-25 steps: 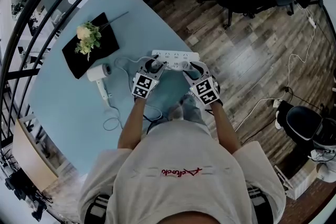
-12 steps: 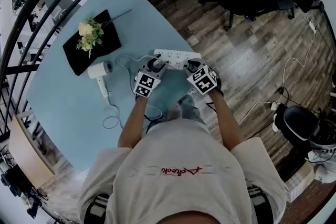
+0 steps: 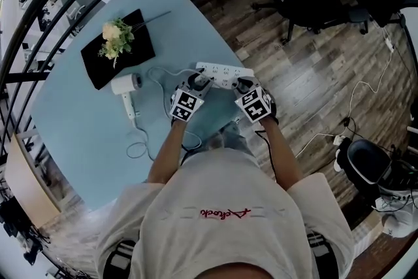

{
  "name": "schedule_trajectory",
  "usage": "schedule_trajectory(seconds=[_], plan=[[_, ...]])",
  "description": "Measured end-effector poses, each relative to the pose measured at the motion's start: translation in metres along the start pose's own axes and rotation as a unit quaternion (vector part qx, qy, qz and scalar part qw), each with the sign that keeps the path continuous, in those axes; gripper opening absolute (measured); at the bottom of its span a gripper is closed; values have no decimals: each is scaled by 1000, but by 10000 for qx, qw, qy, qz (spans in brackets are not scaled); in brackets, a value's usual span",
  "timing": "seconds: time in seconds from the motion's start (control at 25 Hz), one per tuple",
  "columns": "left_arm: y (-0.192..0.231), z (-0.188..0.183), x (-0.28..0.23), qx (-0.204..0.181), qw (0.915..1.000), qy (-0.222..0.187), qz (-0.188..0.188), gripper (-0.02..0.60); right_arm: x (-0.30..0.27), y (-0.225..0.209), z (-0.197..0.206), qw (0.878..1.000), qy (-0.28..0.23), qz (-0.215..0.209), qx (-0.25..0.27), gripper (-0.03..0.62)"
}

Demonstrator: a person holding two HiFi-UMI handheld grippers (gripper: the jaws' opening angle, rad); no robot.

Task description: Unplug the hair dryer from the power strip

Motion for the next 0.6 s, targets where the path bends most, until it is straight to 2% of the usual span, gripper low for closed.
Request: schedule_trajectory(seconds=[0.08, 0.16, 0.36, 0.44, 0.6], plan=[[0, 0, 0, -5, 10000, 18, 9, 167, 1, 6, 2, 9997, -38, 201, 148, 120], [0, -1, -1, -9, 10000, 29, 22, 167, 1, 8, 4, 9996, -107, 269, 44, 120], [0, -1, 0, -28, 10000, 27, 35, 167, -1, -5, 0, 9978, 64, -344, -562, 120], [-1, 0, 0, -1, 10000, 20, 28, 167, -1, -8, -2, 9969, 119, -425, -646, 120], [0, 0, -1, -1, 10000, 35, 7, 167, 1, 1, 1, 9996, -19, 21, -266, 120]])
Point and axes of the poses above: the fingertips, and each gripper's own axes: x backward along the fingers, y to its left, z out of its underside, the point moved 7 cm from there along x, backward along the fingers, and after that the axes turned 4 degrees about -z, right-handed, at the moved point
